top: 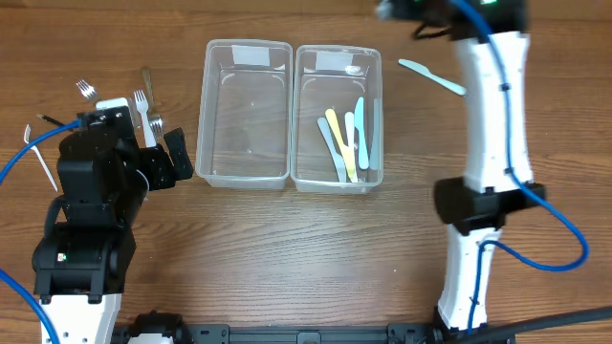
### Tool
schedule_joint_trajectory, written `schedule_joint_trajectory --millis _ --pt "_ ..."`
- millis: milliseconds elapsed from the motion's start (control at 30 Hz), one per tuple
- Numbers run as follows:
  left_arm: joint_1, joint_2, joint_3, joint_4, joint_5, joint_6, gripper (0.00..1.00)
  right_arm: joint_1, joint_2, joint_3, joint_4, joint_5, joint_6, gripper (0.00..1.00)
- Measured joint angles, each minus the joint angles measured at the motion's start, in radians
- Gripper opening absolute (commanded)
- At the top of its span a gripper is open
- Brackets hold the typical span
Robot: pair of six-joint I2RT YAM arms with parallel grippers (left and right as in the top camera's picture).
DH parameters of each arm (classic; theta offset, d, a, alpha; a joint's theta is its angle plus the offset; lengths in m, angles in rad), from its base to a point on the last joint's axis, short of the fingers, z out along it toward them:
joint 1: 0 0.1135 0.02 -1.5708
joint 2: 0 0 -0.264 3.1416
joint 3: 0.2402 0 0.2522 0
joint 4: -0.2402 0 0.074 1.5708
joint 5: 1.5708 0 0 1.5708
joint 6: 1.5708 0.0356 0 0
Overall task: Pack container
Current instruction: 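Move right gripper up to the light-blue knife at top right, then lower right gripper and close on the light-blue knife handle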
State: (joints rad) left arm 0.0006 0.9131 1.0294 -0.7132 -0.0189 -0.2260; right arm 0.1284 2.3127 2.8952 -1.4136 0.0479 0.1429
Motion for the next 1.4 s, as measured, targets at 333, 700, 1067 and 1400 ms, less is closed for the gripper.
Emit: schedule_joint_trajectory --millis 333,700,1067,1400 --pt "0.0 0.0 0.0 0.003 0.0 0.0 1.0 -0.226 0.002 -0.136 0.161 -0.028 0.056 0.91" --pt "0.0 0.0 0.0 0.003 0.0 0.0 1.0 -0.219 0.004 -0.569 0.316 -0.044 0.051 0.92" --pt "0.0 0.0 0.0 0.003 0.0 0.0 1.0 -0.219 0.03 -0.671 0.403 -0.063 0.006 0.96" --pt "0.0 0.0 0.0 0.003 0.0 0.0 1.0 -0.219 0.169 -0.678 0.425 -0.071 -0.009 0.96"
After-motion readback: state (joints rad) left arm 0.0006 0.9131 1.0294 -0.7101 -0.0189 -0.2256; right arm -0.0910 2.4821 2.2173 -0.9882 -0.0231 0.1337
